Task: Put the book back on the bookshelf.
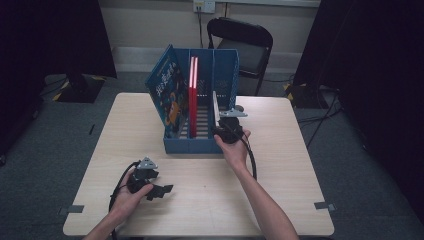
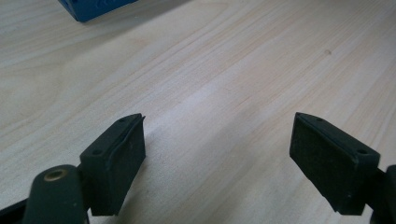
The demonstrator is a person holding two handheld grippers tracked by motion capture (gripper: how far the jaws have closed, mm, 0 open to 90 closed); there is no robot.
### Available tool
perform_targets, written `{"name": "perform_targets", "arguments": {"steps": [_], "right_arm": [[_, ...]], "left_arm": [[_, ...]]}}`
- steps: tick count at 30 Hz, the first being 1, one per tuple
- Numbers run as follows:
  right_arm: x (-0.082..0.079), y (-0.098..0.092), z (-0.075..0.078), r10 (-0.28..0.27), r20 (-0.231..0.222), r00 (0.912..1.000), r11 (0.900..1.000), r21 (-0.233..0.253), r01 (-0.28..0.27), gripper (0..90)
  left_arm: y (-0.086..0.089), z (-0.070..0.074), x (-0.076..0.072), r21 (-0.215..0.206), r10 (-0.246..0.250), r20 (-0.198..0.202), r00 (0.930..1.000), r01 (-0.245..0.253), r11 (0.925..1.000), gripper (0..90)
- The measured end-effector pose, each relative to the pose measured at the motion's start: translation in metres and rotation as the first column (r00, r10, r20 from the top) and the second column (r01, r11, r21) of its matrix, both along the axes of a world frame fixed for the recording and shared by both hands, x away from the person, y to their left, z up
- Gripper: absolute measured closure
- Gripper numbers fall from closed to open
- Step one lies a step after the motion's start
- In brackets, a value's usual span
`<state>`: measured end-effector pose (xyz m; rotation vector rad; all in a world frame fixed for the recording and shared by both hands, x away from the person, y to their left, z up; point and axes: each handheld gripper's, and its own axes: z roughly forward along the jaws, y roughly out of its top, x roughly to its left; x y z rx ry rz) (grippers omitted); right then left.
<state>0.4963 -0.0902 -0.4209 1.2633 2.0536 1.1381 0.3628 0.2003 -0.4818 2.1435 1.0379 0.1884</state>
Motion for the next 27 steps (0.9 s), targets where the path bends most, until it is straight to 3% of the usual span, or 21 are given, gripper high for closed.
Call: {"name": "perform_targets", "arguments": {"steps": [12, 27], "right_arm": [[-0.013, -0.004, -0.001, 0.035, 0.006, 0.9994, 0.998, 0.044, -0.035, 63.2], [0.009, 0.0, 0.0, 0.022, 0.014, 0.9997, 0.999, 0.023, -0.022, 64.6]], "left_arm": [[-0.001, 0.0, 0.0, -0.003, 0.003, -0.002, 1.0, -0.003, 1.0, 18.2], [0.001, -0.001, 0.002, -0.007, 0.01, -0.009, 0.9999, -0.01, 0.9999, 18.3]]}}
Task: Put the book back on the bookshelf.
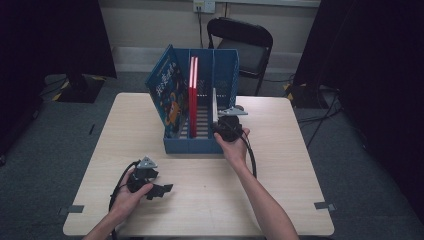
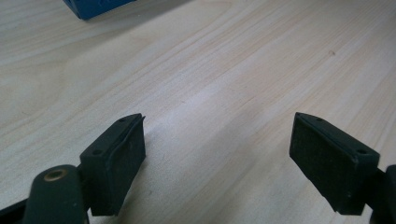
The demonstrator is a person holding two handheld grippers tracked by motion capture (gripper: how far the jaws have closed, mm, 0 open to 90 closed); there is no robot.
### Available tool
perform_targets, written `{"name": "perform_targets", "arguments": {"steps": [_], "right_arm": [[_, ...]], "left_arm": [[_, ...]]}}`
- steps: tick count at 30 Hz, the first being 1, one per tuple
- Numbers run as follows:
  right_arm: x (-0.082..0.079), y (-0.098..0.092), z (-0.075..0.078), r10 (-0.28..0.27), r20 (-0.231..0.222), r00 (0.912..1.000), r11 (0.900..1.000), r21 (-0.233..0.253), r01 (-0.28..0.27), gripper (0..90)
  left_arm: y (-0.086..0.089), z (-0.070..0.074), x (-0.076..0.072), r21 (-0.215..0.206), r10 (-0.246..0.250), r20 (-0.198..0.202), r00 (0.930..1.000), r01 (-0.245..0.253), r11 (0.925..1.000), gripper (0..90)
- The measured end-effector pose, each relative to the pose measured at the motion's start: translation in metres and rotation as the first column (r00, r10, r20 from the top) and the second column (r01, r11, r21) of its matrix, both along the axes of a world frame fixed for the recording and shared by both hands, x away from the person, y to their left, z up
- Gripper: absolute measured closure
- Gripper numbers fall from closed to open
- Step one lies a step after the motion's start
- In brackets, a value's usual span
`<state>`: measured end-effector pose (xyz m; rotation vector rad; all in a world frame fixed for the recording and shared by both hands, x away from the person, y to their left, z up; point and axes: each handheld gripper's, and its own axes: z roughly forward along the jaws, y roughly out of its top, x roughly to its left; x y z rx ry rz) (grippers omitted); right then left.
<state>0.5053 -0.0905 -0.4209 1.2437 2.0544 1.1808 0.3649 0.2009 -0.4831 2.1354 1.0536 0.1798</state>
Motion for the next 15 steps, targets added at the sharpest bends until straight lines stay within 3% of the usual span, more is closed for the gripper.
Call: {"name": "perform_targets", "arguments": {"steps": [15], "right_arm": [[0.021, 0.003, 0.002, -0.006, -0.008, 1.0, 1.0, -0.023, 0.006, 64.9]], "left_arm": [[0.001, 0.0, 0.0, 0.011, -0.008, -0.003, 1.0, 0.008, 0.9999, 18.3]]}}
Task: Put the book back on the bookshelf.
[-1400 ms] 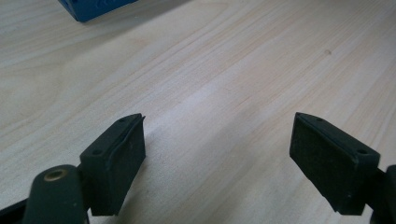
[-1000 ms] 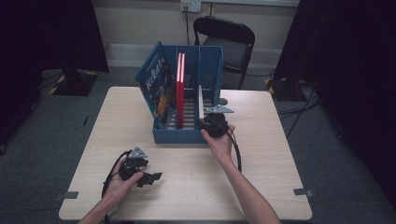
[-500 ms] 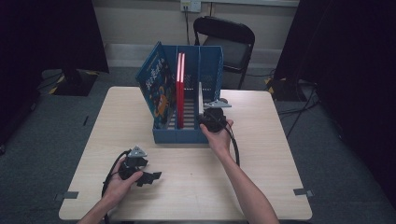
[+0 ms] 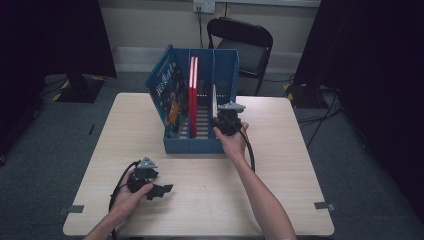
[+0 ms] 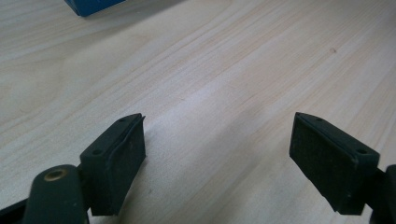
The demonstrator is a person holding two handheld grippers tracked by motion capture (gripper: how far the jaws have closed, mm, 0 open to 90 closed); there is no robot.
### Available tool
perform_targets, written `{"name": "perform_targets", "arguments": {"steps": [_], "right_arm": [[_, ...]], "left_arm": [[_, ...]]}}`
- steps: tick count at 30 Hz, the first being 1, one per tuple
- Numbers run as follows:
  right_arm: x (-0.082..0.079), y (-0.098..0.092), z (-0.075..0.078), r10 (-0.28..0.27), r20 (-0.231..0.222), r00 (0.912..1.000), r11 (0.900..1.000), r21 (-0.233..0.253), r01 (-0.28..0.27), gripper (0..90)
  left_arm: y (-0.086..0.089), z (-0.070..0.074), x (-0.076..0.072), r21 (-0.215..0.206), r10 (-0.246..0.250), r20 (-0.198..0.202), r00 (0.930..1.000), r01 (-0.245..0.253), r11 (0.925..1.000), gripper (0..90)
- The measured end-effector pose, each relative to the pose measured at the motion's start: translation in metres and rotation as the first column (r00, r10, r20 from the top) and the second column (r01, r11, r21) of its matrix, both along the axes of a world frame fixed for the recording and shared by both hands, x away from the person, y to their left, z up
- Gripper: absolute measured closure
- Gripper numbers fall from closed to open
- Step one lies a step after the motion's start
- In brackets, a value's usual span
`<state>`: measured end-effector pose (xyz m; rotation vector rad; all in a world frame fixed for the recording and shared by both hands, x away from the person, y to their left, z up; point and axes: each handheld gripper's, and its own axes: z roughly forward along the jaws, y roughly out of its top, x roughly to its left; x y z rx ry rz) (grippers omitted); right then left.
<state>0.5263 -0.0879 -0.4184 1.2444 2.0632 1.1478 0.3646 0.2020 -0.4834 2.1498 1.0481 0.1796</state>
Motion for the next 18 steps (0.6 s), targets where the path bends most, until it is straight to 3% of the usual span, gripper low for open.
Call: {"name": "perform_targets", "arguments": {"steps": [5, 11, 18], "right_arm": [[0.0013, 0.001, -0.0006, -0.005, 0.005, 1.0, 1.0, 0.0, 0.005, 65.0], [0.0074, 0.0046, 0.0038, -0.001, -0.003, 1.0, 0.999, -0.048, 0.001, 64.1], [0.0044, 0.0029, 0.0039, 0.005, 0.005, 1.0, 1.0, -0.026, -0.005, 58.4]], "left_arm": [[0.0009, -0.0001, -0.0006, -0.008, 0.013, 0.003, 0.9999, -0.013, 0.9999, 18.3], [0.0004, 0.0008, -0.0011, -0.011, 0.004, 0.007, 1.0, -0.004, 0.9999, 18.3], [-0.0008, 0.0011, -0.001, -0.007, -0.005, 0.009, 1.0, 0.005, 1.0, 18.3]]}}
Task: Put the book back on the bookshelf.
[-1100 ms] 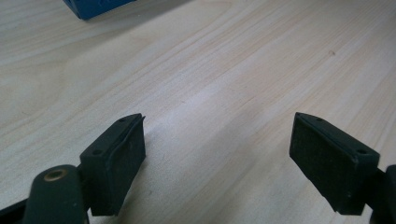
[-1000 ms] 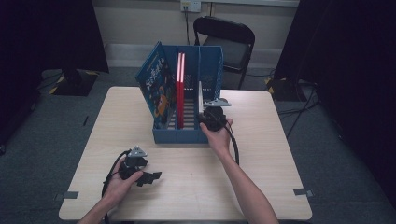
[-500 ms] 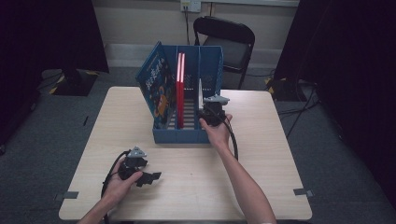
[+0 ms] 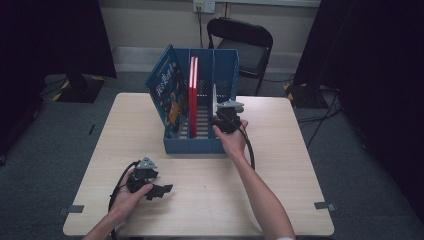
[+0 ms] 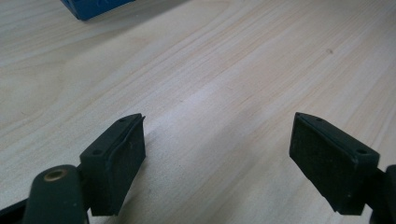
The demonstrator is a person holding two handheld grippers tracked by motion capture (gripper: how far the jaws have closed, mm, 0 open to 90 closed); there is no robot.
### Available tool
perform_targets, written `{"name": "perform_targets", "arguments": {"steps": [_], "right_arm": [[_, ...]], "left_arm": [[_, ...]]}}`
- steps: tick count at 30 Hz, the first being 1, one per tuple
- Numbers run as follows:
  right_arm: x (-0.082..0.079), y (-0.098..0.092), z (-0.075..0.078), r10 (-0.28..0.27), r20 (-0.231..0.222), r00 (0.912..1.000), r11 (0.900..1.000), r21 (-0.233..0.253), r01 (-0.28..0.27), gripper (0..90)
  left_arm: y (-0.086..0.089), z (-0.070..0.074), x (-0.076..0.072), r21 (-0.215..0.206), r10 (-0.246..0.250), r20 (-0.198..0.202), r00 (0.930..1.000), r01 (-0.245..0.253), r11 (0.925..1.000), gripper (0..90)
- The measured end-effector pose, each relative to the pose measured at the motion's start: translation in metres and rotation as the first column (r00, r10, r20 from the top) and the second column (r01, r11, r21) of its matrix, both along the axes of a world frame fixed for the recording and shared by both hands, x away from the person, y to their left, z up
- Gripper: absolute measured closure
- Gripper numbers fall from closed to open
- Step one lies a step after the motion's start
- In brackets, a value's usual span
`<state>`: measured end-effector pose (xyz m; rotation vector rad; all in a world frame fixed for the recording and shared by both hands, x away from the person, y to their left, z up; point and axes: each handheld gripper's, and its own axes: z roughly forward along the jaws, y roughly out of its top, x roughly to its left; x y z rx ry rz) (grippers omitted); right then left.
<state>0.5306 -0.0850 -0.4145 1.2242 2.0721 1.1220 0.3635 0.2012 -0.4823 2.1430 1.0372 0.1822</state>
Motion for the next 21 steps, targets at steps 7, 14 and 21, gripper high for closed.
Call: {"name": "perform_targets", "arguments": {"steps": [7, 14, 21], "right_arm": [[-0.009, 0.0, 0.008, 0.025, -0.002, 0.9997, 1.0, 0.018, -0.025, 47.0], [-0.02, -0.002, 0.017, 0.056, 0.029, 0.998, 0.997, 0.054, -0.058, 36.1], [-0.029, -0.008, 0.019, 0.116, -0.008, 0.9932, 0.991, 0.065, -0.115, 21.2]], "left_arm": [[0.002, 0.001, -0.001, -0.007, 0.011, 0.001, 0.9999, -0.011, 0.9999, 18.3], [0.005, 0.002, -0.002, -0.002, 0.014, 0.003, 0.9999, -0.014, 0.9999, 18.3], [0.011, 0.006, -0.004, -0.014, 0.032, 0.016, 0.9994, -0.032, 0.9994, 18.3]]}}
